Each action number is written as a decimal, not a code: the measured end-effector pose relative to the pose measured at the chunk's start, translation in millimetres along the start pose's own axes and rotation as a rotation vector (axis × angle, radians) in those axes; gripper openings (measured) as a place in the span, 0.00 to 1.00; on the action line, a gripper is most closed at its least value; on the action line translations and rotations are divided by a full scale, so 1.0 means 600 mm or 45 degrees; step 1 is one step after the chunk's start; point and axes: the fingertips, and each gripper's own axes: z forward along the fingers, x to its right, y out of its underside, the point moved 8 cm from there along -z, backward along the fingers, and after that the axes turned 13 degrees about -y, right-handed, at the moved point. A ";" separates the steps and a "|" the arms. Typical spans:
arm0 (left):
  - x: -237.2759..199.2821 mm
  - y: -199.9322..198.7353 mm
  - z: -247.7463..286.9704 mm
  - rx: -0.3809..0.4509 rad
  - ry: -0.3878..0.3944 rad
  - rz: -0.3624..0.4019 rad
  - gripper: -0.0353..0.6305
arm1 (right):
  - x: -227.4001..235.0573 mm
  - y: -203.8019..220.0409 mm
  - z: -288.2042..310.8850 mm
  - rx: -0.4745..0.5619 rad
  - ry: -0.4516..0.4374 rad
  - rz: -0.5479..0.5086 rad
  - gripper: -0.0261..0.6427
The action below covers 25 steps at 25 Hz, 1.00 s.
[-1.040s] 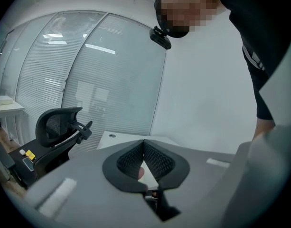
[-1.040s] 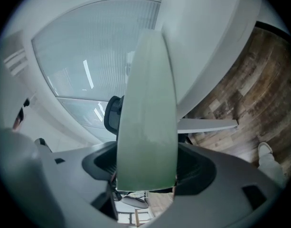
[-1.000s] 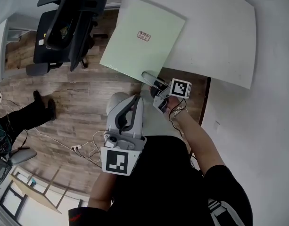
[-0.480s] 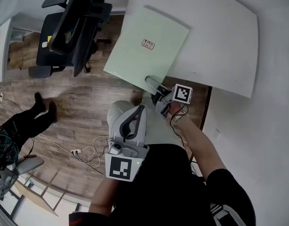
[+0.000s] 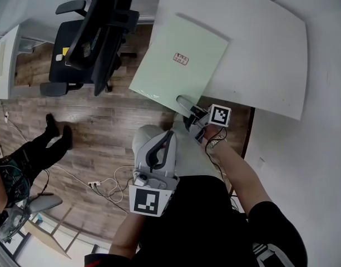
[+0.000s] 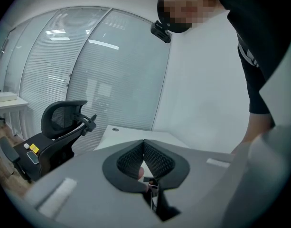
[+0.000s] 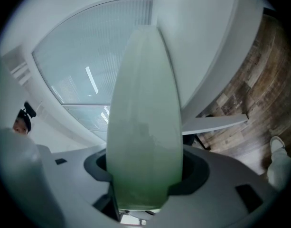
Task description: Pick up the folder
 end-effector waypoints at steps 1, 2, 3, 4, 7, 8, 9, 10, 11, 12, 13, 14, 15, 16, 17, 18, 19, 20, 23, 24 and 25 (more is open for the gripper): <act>-0.001 -0.001 -0.002 0.002 -0.006 -0.001 0.06 | -0.002 -0.001 0.001 0.000 -0.009 -0.009 0.47; -0.002 -0.001 -0.004 0.005 -0.011 0.001 0.06 | -0.004 -0.001 0.002 0.001 -0.019 -0.021 0.46; -0.003 -0.003 -0.007 0.008 -0.016 0.004 0.06 | -0.006 0.000 0.003 0.002 -0.026 -0.034 0.46; -0.004 -0.004 -0.009 0.012 -0.021 0.008 0.06 | -0.007 0.000 0.004 0.004 -0.030 -0.046 0.46; -0.004 -0.008 -0.012 0.027 -0.034 0.017 0.06 | -0.010 0.003 0.005 0.009 -0.037 -0.044 0.45; -0.003 -0.009 -0.011 0.031 -0.037 0.019 0.06 | -0.009 0.004 0.003 0.011 -0.037 -0.036 0.45; -0.001 -0.010 -0.010 0.036 -0.040 0.018 0.06 | -0.009 0.004 0.002 0.011 -0.038 -0.029 0.44; 0.001 -0.010 -0.010 0.040 -0.041 0.016 0.06 | -0.009 0.005 0.000 0.010 -0.036 -0.026 0.44; 0.002 -0.011 -0.010 0.042 -0.042 0.015 0.06 | -0.011 0.005 -0.001 0.006 -0.033 -0.027 0.44; 0.004 -0.011 -0.010 0.042 -0.043 0.018 0.06 | -0.012 0.005 -0.002 0.000 -0.031 -0.032 0.44; 0.005 -0.010 -0.008 0.040 -0.042 0.023 0.06 | -0.014 0.004 -0.003 -0.005 -0.033 -0.036 0.44; 0.005 -0.009 -0.007 0.038 -0.041 0.031 0.06 | -0.016 0.003 -0.003 -0.009 -0.039 -0.040 0.44; 0.007 -0.009 -0.006 0.037 -0.039 0.037 0.06 | -0.021 0.002 -0.004 -0.012 -0.047 -0.046 0.44; 0.009 -0.009 -0.007 0.037 -0.036 0.041 0.06 | -0.027 0.002 -0.005 -0.012 -0.056 -0.050 0.44; 0.011 -0.010 -0.010 0.038 -0.032 0.043 0.06 | -0.036 0.002 -0.007 -0.011 -0.062 -0.053 0.44; 0.013 -0.012 -0.014 0.040 -0.028 0.045 0.06 | -0.045 0.003 -0.009 -0.008 -0.068 -0.055 0.44; 0.015 -0.014 -0.017 0.043 -0.024 0.047 0.06 | -0.054 0.004 -0.011 -0.004 -0.074 -0.056 0.44; 0.016 -0.015 -0.019 0.046 -0.020 0.049 0.06 | -0.064 0.004 -0.013 0.002 -0.080 -0.056 0.44; 0.022 -0.021 -0.021 0.058 -0.010 0.050 0.06 | -0.096 -0.002 -0.021 0.023 -0.100 -0.054 0.44; 0.023 -0.025 -0.022 0.068 -0.009 0.051 0.06 | -0.109 -0.005 -0.023 0.029 -0.108 -0.058 0.44; 0.024 -0.030 -0.022 0.085 -0.009 0.056 0.06 | -0.121 -0.009 -0.024 0.034 -0.114 -0.068 0.44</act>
